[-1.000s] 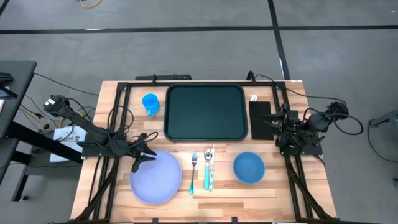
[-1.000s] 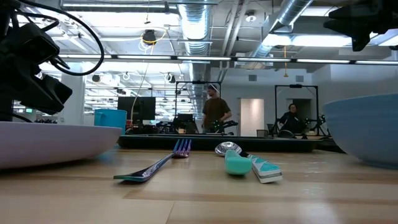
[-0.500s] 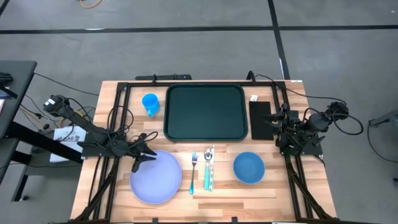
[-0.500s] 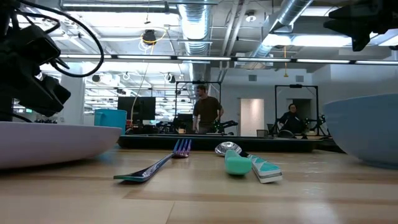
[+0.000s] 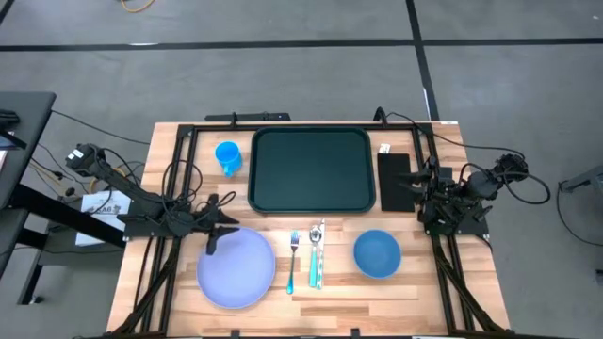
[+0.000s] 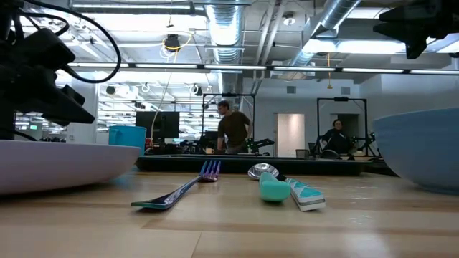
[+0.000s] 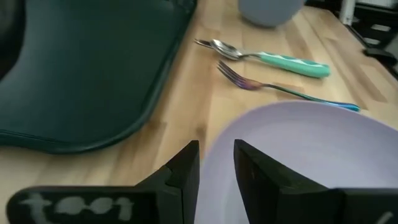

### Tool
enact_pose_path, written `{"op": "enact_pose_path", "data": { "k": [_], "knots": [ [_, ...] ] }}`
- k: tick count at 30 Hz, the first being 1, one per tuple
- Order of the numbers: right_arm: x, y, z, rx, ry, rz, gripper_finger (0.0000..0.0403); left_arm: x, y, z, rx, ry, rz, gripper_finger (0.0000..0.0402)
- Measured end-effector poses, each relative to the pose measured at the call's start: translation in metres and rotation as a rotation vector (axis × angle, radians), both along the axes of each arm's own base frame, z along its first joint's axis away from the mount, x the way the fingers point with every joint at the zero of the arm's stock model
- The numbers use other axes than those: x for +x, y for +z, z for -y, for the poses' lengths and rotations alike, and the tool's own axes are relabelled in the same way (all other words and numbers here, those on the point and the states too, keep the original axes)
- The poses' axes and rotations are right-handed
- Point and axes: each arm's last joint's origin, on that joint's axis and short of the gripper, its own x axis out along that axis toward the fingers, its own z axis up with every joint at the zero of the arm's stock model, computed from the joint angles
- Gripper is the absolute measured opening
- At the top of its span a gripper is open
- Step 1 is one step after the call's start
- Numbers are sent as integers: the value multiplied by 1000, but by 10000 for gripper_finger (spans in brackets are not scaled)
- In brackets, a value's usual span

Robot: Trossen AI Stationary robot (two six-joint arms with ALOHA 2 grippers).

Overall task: Set up tray
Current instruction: Put the blue mug on the black serving tray

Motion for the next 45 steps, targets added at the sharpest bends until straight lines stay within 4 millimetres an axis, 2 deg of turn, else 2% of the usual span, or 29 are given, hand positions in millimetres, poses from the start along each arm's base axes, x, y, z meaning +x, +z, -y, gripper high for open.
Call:
{"op": "enact_pose_path", "data": {
  "k": [12,23,29,35,39,45],
  "knots": [
    [0,0,0,0,0,0,123,3,8,-1,17,86,90,87],
    [0,0,0,0,0,0,123,5,14,1,-112,59,146,87],
    [0,0,0,0,0,0,123,7,25,1,-93,84,259,87],
    [0,0,0,0,0,0,123,7,26,1,-113,118,271,87],
    [0,0,0,0,0,0,123,7,26,0,-31,130,268,87],
    [0,0,0,0,0,0,123,5,22,-5,68,280,239,87]
  ]
}}
